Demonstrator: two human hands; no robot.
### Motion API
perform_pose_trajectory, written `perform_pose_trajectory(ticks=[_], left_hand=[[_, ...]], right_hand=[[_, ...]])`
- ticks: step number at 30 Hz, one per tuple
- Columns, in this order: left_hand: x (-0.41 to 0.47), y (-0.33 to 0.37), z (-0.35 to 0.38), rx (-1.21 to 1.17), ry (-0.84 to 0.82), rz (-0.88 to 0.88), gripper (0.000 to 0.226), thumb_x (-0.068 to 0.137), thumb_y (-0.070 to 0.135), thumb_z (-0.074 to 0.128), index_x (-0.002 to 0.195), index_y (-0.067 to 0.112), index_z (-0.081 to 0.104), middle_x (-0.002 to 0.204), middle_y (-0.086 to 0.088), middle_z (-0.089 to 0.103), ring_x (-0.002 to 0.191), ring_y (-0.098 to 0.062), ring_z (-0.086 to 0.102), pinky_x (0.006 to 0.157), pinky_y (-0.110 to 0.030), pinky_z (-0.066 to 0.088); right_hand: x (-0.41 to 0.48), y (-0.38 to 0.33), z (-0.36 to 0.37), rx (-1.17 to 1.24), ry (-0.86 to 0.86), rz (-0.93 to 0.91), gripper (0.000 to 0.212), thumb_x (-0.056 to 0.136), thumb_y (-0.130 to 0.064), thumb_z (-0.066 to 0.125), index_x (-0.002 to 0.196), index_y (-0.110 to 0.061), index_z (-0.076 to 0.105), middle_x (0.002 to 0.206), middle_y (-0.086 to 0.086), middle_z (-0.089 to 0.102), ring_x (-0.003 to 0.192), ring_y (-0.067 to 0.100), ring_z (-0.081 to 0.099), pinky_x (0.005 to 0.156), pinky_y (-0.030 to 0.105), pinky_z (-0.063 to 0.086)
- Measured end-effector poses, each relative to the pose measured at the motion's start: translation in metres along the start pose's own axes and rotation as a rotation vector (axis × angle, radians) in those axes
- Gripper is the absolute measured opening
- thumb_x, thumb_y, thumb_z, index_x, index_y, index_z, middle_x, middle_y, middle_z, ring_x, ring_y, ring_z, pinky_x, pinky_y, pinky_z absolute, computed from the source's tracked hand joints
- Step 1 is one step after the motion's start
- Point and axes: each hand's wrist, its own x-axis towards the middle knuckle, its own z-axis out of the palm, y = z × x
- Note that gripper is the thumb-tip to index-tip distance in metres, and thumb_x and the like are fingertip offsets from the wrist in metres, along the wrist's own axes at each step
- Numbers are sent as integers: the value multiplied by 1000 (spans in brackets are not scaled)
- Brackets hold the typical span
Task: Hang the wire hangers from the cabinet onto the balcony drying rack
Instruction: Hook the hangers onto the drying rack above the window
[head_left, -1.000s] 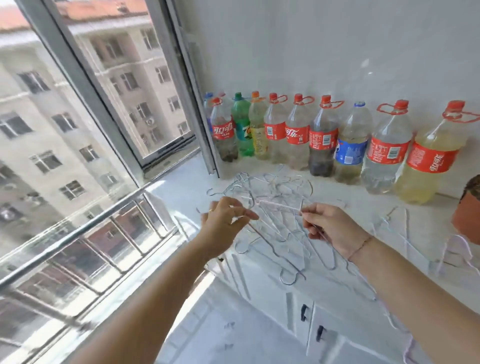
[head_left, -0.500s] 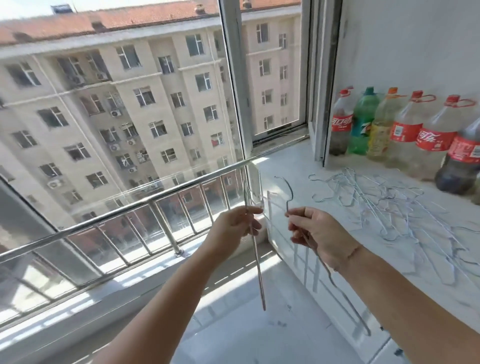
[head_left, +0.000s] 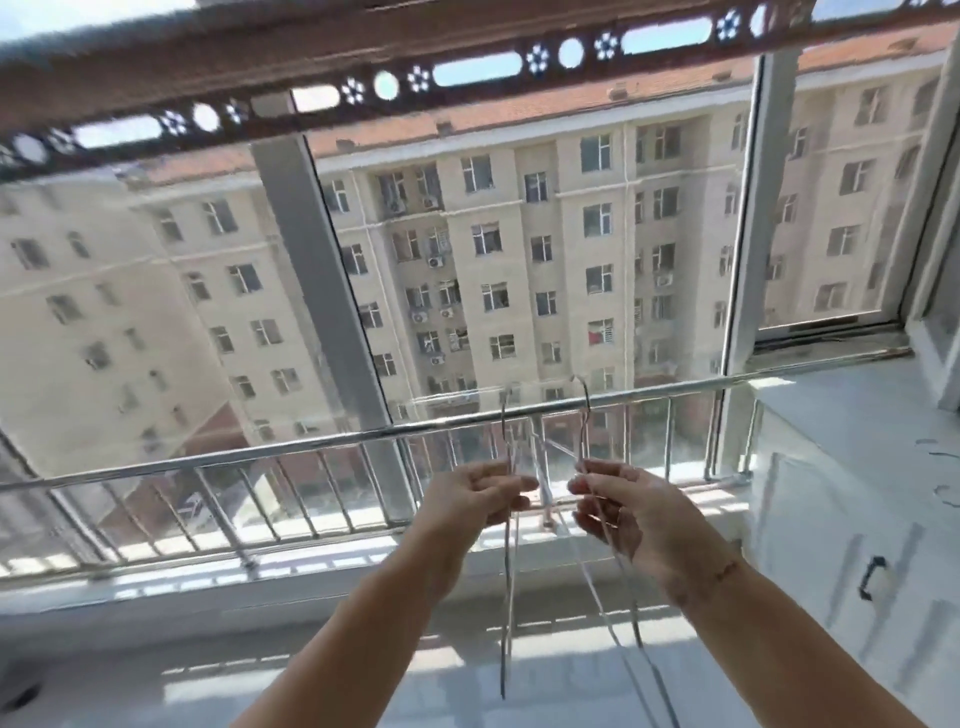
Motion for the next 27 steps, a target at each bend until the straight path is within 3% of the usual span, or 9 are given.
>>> perform_pose_trajectory(ticks=[3,7,11,15,19,21,24,27], left_hand=[[-21,11,-48,-38,107,-21,9,82,7,65,90,5,69,91,-11,75,70,-14,70,70,-24,56],[-32,23,-107,-90,250,-28,11,84,11,64,92,6,69,86,-8,76,70,-17,71,68,-26,57],[-32,41,-161,-157,378,-1,16,80,15,68,92,6,71,83,-8,75,67,-19,69,70,-31,53],[-33,64,-210,-298,490,41,23,71,14,72,92,5,71,77,-8,74,67,-21,67,68,-32,50],[-37,89,-254,-369,598,122,34,59,17,73,90,3,70,71,-7,73,64,-20,64,67,-32,50],[-41,99,-275,-369,638,144,38,58,18,72,92,2,69,71,-7,72,59,-17,64,59,-27,51],[-46,108,-311,-396,676,182,43,60,18,71,97,-2,67,78,-9,70,65,-16,60,50,-22,51],[-53,114,-350,-381,706,200,47,62,20,71,103,-1,66,82,-6,68,68,-14,55,55,-23,44]], right_hand=[[9,16,49,-31,-75,28,27,85,2,54,112,4,55,77,12,69,61,17,61,55,26,54],[26,25,105,-74,-180,54,29,85,1,53,114,2,56,77,9,72,70,17,61,64,28,47],[47,22,154,-90,-317,64,34,80,1,55,114,1,57,74,6,70,72,16,53,63,27,36],[73,21,205,-125,-431,67,48,69,-4,61,117,0,56,77,7,70,67,14,51,60,25,37],[99,23,256,-129,-526,50,36,75,1,61,111,-1,60,72,5,70,67,13,55,60,23,42],[110,28,283,-141,-565,40,31,80,2,59,110,-1,61,72,4,69,64,11,56,55,21,44],[121,39,323,-147,-616,37,28,81,3,58,109,-1,61,78,7,65,68,13,54,61,24,41],[130,56,365,-148,-665,43,25,82,3,57,105,-3,62,78,7,62,69,14,53,63,25,39]])
